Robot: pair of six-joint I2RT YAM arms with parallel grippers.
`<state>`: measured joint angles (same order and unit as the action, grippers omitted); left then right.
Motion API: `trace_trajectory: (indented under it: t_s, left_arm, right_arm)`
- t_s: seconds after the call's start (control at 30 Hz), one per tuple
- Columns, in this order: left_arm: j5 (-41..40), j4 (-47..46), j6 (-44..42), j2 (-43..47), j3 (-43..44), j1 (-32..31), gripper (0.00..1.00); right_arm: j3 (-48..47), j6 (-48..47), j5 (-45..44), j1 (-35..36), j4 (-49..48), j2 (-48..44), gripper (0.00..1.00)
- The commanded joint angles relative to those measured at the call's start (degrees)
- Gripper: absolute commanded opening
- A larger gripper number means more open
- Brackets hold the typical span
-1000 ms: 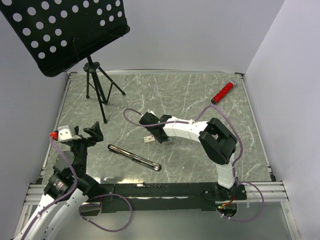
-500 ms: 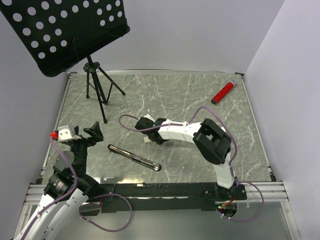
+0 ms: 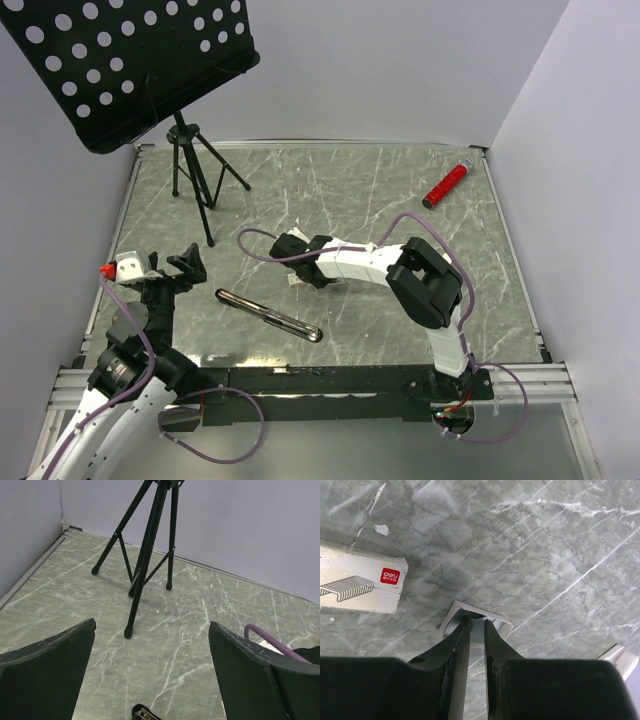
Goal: Load the staples into the stapler
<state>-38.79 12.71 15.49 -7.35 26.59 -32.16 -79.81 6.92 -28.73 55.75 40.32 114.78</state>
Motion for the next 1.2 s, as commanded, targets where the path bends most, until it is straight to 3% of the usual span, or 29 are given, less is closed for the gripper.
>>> trace_trajectory:
  t_s: [0.0,0.4,0.73,1.0,1.17]
  left_arm:
    - [0.73,-2.07,-0.98,0.5,0.04,0.17,0.99]
    - [1.17,-2.07,-0.98,0.24,0.04,0.26,0.99]
    - [1.69,-2.16,-1.07,-0.29,0.04,0.26,1.0]
    - [2.49,-2.51,-1.07,-0.29,0.04,0.26,0.99]
    - [2.66,-2.34,-0.98,-0.38,0.04,0.26,0.99]
  right_arm:
    - [-2.72,-0.5,-1.42,0.33,1.43,-3.24,0.18]
    - [-2.63,-1.47,5.95,0.07,-0.59,-10.35,0.19]
    - [13.61,2.92,21.6,-0.2,-6.56,-22.4,0.2]
    - [25.31,8.37,25.57,0.41,-12.01,-25.57,0.21]
    - [26.2,8.55,24.95,0.94,-12.8,-23.21,0.22]
